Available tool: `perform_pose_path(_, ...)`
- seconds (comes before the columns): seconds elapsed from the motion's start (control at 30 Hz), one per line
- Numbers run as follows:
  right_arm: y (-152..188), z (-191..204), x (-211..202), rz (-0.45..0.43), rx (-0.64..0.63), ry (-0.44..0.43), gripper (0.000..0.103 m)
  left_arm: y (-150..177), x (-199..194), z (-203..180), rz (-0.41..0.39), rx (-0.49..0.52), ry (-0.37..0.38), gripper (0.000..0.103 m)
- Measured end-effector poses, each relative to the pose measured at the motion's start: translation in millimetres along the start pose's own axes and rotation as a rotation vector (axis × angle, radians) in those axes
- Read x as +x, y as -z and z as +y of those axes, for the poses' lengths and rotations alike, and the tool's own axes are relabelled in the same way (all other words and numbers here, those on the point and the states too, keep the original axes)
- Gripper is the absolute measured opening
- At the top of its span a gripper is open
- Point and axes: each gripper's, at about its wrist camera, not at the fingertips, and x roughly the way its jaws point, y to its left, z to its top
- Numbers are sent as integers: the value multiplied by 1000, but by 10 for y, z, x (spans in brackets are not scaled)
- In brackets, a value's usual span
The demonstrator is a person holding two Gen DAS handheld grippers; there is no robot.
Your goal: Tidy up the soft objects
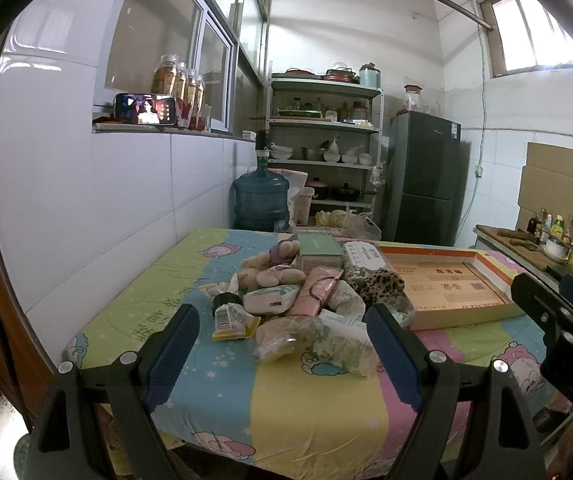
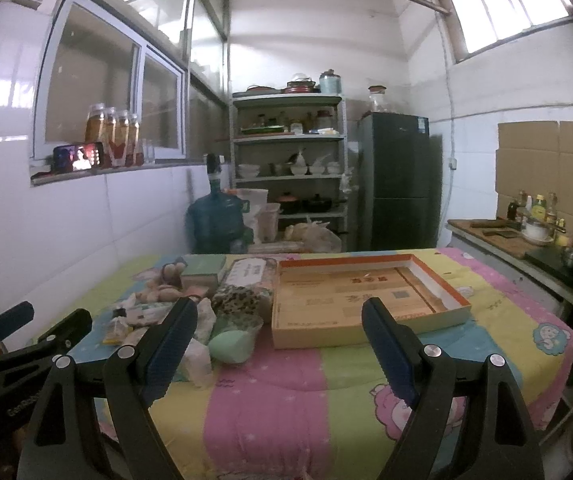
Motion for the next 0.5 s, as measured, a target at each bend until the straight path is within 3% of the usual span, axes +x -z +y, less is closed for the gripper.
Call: perform_pose_path(0.5,12,41,2,3,-1,-6,85,14,20,17,2,-2,-6,86)
